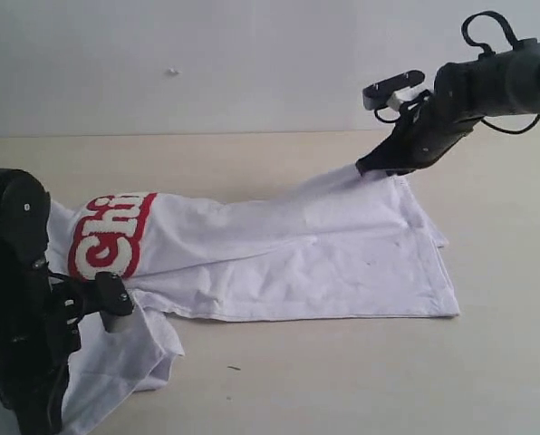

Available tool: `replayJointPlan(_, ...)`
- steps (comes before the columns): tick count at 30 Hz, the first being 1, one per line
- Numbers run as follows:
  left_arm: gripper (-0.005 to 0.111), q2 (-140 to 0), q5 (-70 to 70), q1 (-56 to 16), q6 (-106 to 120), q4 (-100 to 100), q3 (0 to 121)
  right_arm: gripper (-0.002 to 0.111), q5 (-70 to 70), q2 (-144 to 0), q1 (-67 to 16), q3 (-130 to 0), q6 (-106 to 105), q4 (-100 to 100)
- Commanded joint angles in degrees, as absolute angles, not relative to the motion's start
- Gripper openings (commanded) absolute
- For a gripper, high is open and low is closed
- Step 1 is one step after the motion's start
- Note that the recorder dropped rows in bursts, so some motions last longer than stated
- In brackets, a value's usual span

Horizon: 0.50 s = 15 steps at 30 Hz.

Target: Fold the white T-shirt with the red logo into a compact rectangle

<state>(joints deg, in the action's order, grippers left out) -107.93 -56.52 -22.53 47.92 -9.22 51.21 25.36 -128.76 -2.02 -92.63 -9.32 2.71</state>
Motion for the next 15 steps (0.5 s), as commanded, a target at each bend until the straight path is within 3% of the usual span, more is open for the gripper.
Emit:
replayJointPlan(1, 0.000, -108.6, -64.6, -22.8, 47.1, -9.4, 50.6, 0.038, 29.1, -129.4, -1.3, -98.2, -5.8, 3.0)
replayJointPlan(7, 0.000, -102.7, -58.0, -22.0, 44.2, -9.5, 56.6, 0.033, 34.4, -128.8, -1.2, -99.1, -5.8, 1.2)
replayJointPlan(11, 0.000, -97.9, -31.9, -16.5, 32.5, -9.6, 58.0, 0.017, 40.0, -126.4, -1.9, -99.1, -13.4, -9.2)
replayJointPlan(14, 0.000, -100.9, -18.2, -10.9, 19.7, -9.6, 58.0, 0.000, 44.2, -126.4, -2.3, -96.8, -20.2, -15.9)
replayJointPlan(15, 0.000, -103.6, -17.1, -8.8, 18.1, -9.6, 58.4, 0.000, 43.6, -126.4, -2.6, -94.5, -20.6, -16.5)
